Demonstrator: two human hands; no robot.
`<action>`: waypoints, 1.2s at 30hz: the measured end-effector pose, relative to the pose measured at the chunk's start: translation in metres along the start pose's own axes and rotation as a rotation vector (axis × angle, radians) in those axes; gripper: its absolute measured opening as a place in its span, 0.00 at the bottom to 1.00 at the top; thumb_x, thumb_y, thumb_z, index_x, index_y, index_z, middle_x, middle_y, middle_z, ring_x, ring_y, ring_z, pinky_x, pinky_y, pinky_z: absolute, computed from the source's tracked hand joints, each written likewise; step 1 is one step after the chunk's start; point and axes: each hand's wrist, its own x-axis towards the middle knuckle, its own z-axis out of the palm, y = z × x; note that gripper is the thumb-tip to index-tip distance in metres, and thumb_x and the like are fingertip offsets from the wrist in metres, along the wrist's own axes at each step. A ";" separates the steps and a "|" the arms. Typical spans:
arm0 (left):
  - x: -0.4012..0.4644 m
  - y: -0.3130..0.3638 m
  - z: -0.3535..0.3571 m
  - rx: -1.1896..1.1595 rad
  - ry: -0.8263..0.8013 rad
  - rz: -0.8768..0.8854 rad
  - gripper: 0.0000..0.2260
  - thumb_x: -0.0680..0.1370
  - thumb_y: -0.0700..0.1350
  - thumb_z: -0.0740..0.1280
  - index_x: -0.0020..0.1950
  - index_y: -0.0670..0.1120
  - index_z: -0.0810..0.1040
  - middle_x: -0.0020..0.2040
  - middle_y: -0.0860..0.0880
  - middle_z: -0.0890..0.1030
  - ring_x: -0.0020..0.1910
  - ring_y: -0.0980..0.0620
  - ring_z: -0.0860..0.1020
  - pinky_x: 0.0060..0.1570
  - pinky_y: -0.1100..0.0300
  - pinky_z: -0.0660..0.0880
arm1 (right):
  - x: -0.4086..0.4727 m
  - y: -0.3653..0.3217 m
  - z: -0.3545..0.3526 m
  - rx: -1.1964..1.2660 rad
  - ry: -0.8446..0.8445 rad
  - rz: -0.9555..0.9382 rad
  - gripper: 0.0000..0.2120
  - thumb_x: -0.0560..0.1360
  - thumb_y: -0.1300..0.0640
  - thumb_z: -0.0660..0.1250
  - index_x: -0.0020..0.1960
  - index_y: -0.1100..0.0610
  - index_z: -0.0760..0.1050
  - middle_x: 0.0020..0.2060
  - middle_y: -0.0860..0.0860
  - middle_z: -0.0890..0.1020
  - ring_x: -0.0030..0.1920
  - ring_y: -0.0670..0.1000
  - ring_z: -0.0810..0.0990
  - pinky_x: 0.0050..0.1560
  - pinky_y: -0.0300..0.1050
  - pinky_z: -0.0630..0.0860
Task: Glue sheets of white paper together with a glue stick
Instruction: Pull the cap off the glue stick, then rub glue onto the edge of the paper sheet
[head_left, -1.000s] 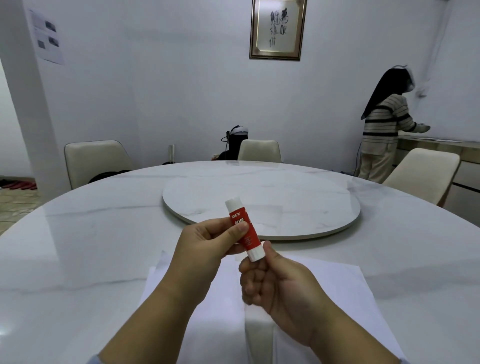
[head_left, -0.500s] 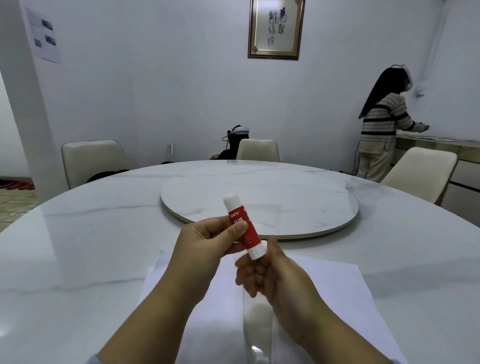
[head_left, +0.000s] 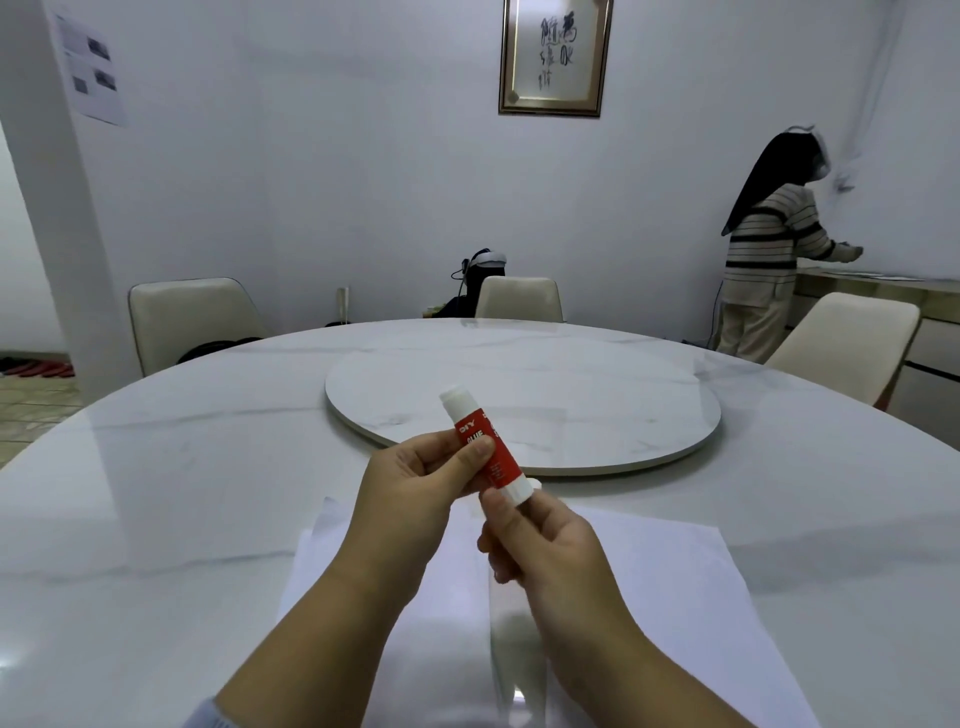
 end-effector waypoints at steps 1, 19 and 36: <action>0.000 0.000 0.001 0.001 -0.002 -0.003 0.15 0.65 0.48 0.71 0.48 0.42 0.84 0.42 0.45 0.87 0.43 0.50 0.85 0.49 0.57 0.78 | 0.000 0.001 0.000 -0.081 0.047 -0.046 0.15 0.72 0.44 0.67 0.47 0.56 0.79 0.30 0.48 0.79 0.29 0.45 0.71 0.32 0.34 0.70; 0.031 -0.038 -0.058 1.301 -0.095 -0.184 0.29 0.75 0.60 0.63 0.74 0.58 0.61 0.75 0.55 0.64 0.76 0.52 0.56 0.73 0.48 0.55 | 0.035 -0.017 -0.051 0.742 0.380 0.078 0.08 0.74 0.57 0.69 0.39 0.59 0.73 0.23 0.51 0.74 0.20 0.46 0.64 0.29 0.37 0.66; 0.047 -0.041 -0.051 1.415 0.116 0.017 0.06 0.78 0.48 0.60 0.42 0.52 0.74 0.45 0.52 0.73 0.53 0.48 0.74 0.52 0.55 0.60 | 0.038 -0.015 -0.061 0.656 0.310 0.129 0.09 0.75 0.52 0.68 0.40 0.57 0.75 0.29 0.51 0.73 0.25 0.48 0.70 0.26 0.39 0.72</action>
